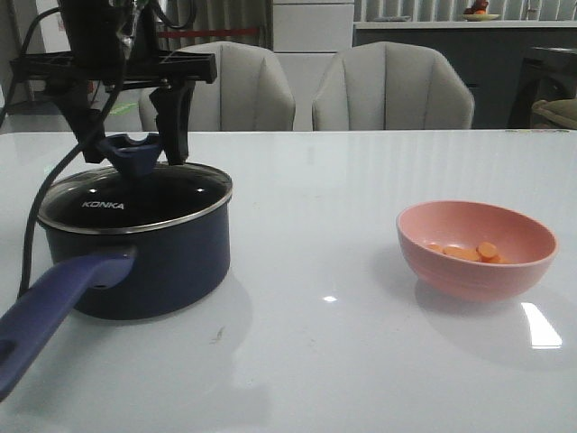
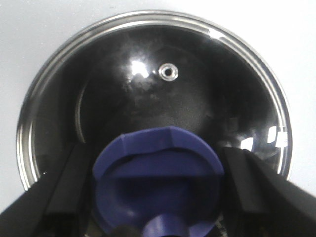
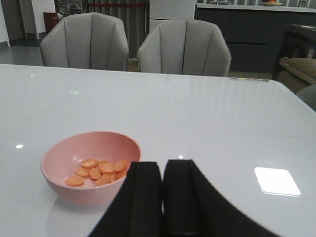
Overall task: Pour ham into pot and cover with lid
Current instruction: 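Lower the left gripper onto the blue lid knob and grasp it, then lift the glass lid off the saucepan with the left gripper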
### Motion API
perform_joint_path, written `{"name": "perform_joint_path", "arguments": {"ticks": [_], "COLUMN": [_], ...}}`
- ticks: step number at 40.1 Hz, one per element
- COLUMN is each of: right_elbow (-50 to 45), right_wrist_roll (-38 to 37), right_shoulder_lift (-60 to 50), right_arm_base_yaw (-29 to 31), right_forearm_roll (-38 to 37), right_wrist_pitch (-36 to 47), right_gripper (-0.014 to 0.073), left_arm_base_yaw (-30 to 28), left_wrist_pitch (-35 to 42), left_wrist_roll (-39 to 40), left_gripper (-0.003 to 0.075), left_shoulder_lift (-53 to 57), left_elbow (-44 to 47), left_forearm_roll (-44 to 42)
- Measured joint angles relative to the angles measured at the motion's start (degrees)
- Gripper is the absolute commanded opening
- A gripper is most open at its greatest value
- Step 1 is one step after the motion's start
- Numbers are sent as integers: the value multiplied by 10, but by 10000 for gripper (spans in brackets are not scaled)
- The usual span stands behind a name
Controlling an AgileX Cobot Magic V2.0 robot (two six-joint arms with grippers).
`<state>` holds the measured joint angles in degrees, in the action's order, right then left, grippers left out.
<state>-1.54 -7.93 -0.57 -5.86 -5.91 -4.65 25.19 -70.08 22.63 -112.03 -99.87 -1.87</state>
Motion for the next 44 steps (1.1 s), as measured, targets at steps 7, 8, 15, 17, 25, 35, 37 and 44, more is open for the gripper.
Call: {"name": "perform_joint_path", "arguments": {"ticks": [7,8,15,17,25,35,37,44], "right_elbow": [0,0,0,0,0,0,0,0], "right_wrist_roll": [0,0,0,0,0,0,0,0], "right_shoulder_lift": [0,0,0,0,0,0,0,0], "right_arm_base_yaw": [0,0,0,0,0,0,0,0], "right_forearm_roll": [0,0,0,0,0,0,0,0], "right_wrist_pitch": [0,0,0,0,0,0,0,0], "right_gripper": [160,160,160,160,160,160,160,160], "left_arm_base_yaw": [0,0,0,0,-3,-67,-84,-165], "left_wrist_pitch": [-13,-14,-13,-13,-13,-13,-13,-2], "left_wrist_roll": [0,0,0,0,-15,-38,-42,-65], "left_gripper": [206,206,206,206,206,206,206,206], "left_shoulder_lift": [-5,-5,-5,-5,-5,24,38,103], "left_elbow": [-13,-16,-39,-46,-61,-39,-27,41], "left_forearm_roll": [0,0,7,9,8,-4,-10,-19]}}
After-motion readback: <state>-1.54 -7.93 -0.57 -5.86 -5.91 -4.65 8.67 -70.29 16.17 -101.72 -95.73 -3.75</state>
